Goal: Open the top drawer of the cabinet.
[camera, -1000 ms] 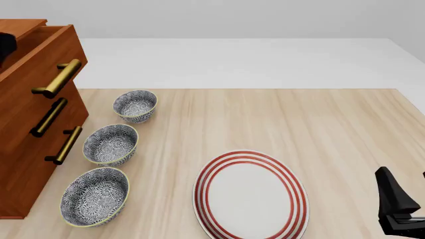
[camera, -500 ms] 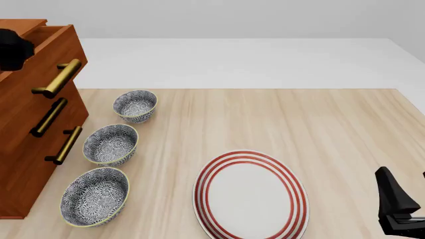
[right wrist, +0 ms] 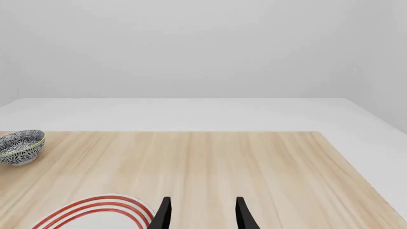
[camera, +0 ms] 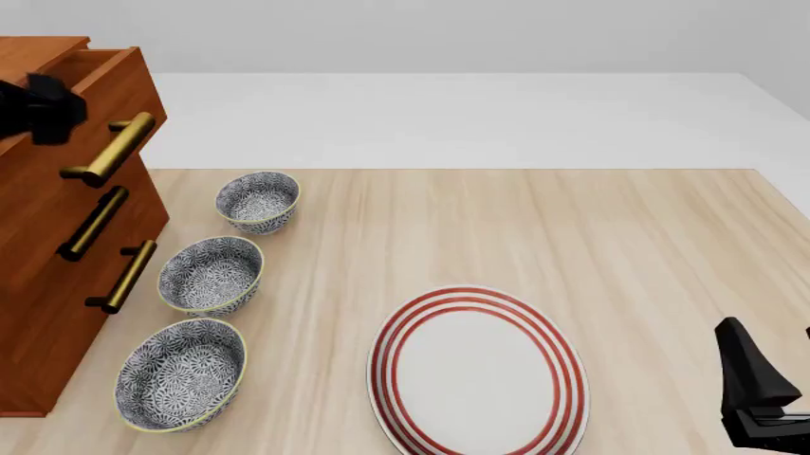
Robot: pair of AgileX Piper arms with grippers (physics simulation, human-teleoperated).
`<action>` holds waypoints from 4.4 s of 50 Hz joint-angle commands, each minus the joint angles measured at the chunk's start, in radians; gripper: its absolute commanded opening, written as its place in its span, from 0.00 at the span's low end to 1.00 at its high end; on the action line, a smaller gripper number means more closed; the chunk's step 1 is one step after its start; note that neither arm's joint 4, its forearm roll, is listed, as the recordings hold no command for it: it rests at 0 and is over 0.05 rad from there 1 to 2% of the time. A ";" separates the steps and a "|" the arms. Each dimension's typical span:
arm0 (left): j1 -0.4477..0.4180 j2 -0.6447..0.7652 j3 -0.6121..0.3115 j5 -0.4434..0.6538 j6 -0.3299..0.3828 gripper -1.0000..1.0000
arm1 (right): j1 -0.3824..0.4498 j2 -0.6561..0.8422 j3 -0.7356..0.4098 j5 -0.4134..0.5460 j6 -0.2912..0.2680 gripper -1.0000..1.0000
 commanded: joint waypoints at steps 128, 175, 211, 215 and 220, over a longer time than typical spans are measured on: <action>-0.109 0.285 -0.028 -0.014 0.063 1.00 | 0.000 0.000 0.000 0.000 0.000 1.00; -0.243 0.354 -0.061 0.034 0.107 1.00 | 0.000 0.000 0.000 0.000 0.000 1.00; -0.371 0.467 0.045 -0.092 -0.021 1.00 | 0.000 0.000 0.000 0.000 0.000 1.00; -0.385 0.476 0.037 -0.091 -0.025 1.00 | 0.000 0.000 0.000 0.000 0.000 1.00; -0.393 0.483 0.029 -0.085 -0.019 1.00 | 0.000 0.000 0.000 0.000 0.000 1.00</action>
